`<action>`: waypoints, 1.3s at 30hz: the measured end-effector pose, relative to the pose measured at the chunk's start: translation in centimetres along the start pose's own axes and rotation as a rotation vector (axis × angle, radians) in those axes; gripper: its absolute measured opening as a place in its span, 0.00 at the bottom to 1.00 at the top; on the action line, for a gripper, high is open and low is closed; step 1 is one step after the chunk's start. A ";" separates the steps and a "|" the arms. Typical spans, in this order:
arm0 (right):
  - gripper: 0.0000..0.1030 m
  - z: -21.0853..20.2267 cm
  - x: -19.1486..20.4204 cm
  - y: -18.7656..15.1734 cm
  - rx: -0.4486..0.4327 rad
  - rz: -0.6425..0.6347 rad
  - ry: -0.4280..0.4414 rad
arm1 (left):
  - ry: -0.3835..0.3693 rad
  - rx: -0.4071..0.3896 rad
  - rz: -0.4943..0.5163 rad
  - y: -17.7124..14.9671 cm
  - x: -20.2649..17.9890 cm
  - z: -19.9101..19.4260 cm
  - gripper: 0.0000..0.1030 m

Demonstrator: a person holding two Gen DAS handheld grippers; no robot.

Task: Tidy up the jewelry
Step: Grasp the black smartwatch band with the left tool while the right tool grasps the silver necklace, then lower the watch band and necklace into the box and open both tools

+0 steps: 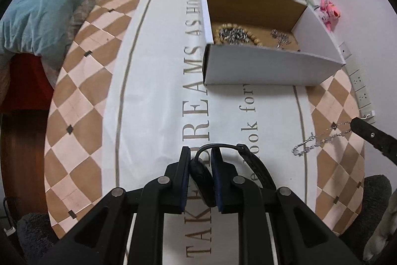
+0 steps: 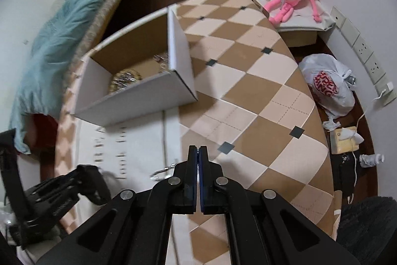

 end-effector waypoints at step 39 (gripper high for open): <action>0.06 1.0 3.1 5.7 0.056 -0.053 0.127 | -0.060 -0.121 0.016 12.1 0.6 -3.8 0.13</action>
Point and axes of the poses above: each gripper's, at about its wrist camera, not at the fingertips, and z roughly the way its jaws point, x to its left, y to its top, the point moved 6 cm from there along z, roughly the way its jaws point, and after that the axes turned 12 degrees about y, right-handed, at the moved point
